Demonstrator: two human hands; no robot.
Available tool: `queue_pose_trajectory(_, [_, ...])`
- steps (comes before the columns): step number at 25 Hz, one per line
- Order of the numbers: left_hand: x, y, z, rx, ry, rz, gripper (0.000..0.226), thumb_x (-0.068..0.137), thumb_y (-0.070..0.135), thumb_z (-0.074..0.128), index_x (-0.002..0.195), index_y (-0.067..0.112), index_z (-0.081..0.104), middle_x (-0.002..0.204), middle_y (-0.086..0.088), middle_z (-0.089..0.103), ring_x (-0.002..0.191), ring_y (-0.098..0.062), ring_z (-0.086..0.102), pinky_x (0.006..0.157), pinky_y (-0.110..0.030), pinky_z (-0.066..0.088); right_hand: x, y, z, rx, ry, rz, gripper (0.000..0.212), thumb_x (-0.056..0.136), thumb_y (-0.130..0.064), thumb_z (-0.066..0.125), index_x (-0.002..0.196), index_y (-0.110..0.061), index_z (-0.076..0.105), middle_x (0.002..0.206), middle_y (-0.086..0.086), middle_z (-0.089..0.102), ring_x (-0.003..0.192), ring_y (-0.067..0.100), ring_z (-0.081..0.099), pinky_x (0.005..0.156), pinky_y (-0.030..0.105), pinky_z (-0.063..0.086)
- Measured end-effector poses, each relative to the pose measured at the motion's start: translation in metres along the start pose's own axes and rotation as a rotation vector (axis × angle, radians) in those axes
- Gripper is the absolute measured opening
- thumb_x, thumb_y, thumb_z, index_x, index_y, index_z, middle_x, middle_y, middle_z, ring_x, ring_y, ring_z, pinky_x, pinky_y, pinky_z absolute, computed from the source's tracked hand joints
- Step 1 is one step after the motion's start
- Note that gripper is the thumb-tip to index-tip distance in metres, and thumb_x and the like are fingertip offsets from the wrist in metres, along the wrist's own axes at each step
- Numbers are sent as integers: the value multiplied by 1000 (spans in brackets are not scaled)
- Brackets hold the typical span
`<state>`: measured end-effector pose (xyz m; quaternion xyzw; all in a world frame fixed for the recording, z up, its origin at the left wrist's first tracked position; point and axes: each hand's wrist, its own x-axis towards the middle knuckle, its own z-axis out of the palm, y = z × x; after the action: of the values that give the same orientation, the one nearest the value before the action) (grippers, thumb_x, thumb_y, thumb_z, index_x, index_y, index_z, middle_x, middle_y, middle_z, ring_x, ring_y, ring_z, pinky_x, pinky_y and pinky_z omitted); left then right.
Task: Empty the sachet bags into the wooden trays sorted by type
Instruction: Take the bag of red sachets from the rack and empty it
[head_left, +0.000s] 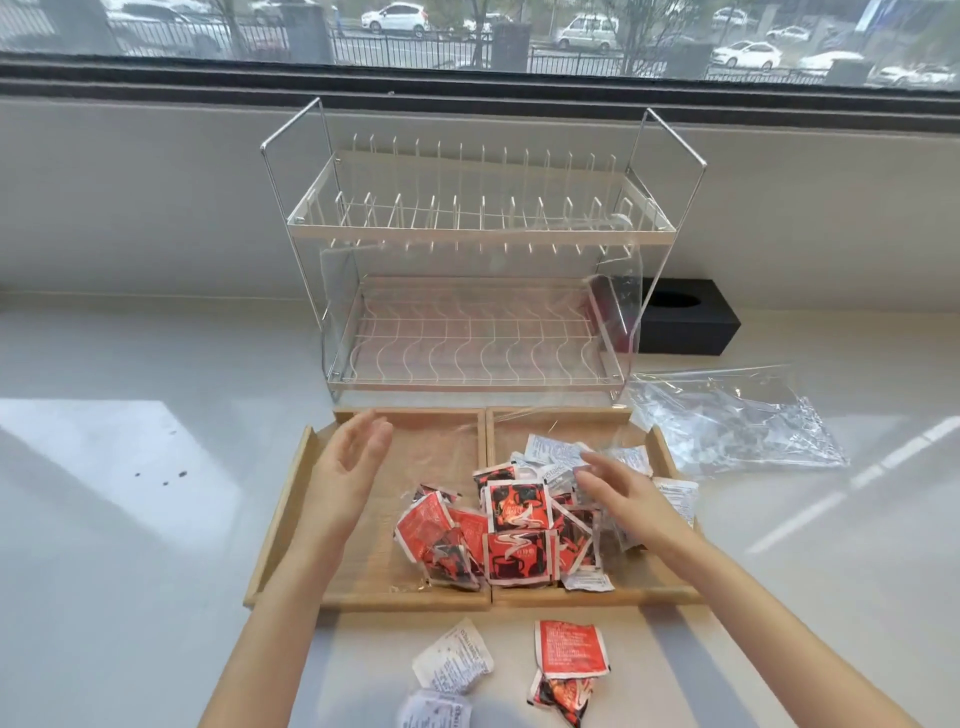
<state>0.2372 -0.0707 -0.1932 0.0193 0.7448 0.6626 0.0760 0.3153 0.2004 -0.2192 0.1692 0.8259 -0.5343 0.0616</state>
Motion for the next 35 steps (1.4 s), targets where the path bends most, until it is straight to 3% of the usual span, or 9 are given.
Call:
queue_pose_trajectory(3, [-15,-33,10,163,-159,-193,84,65,52,57,139,22,28,146,-2,36,126,-13,39,94,-26,33,-2,5,9,17,43,-7,50,86,-39,53,132,-22,43,106,-16,58,83,-15,59,71,6,42])
queue_pose_trajectory(7, [-30,-55,19,145,-286,-269,91,76,23,68,143,26,8,143,-5,39,108,-8,52,82,-12,43,-10,15,14,-168,-3,-20,69,79,-36,65,138,-23,32,118,-10,53,107,6,52,91,23,38])
queue_pose_trajectory(11, [-32,-56,21,171,-269,-249,80,78,14,67,141,21,18,101,7,58,73,7,62,55,-1,44,-12,18,30,-355,91,-135,60,84,-29,60,137,-19,34,113,-7,53,100,3,46,80,15,33])
queue_pose_trajectory(15, [-40,-50,23,221,-140,-170,50,80,17,64,125,14,42,100,-6,61,84,-14,62,65,-11,47,-11,13,36,-281,280,-205,25,88,-14,54,112,-8,58,115,4,65,86,3,53,64,3,37])
queue_pose_trajectory(23, [-50,-37,-8,323,123,-23,36,83,42,56,113,23,51,97,3,63,91,-15,58,78,-27,45,-14,-24,56,-251,255,-355,31,96,-25,37,125,-16,45,111,8,61,104,23,57,85,33,43])
queue_pose_trajectory(25, [-53,-42,-20,335,165,-69,41,81,51,52,112,25,50,99,-2,63,97,-25,60,89,-43,45,-15,-27,68,-219,180,-305,35,96,-28,36,128,-14,44,113,7,62,111,25,55,82,22,35])
queue_pose_trajectory(28, [-62,-47,-34,442,205,-149,44,83,53,49,115,22,50,101,-3,62,102,-28,56,85,-38,40,-13,-29,85,-194,60,-145,38,95,-34,37,124,-10,44,95,8,64,90,24,61,60,22,31])
queue_pose_trajectory(32, [-72,-52,-47,300,206,-269,48,84,42,52,125,18,41,126,-9,54,110,-24,52,88,-37,45,-15,-25,91,-96,-97,140,58,89,-45,45,135,-11,34,133,10,50,114,22,52,84,24,38])
queue_pose_trajectory(35, [-74,-50,-57,-17,134,-382,59,85,22,57,137,14,30,134,-5,47,112,-20,53,77,-27,49,-19,-26,78,165,-240,269,65,83,-32,62,135,-9,31,108,2,57,89,13,63,73,22,53])
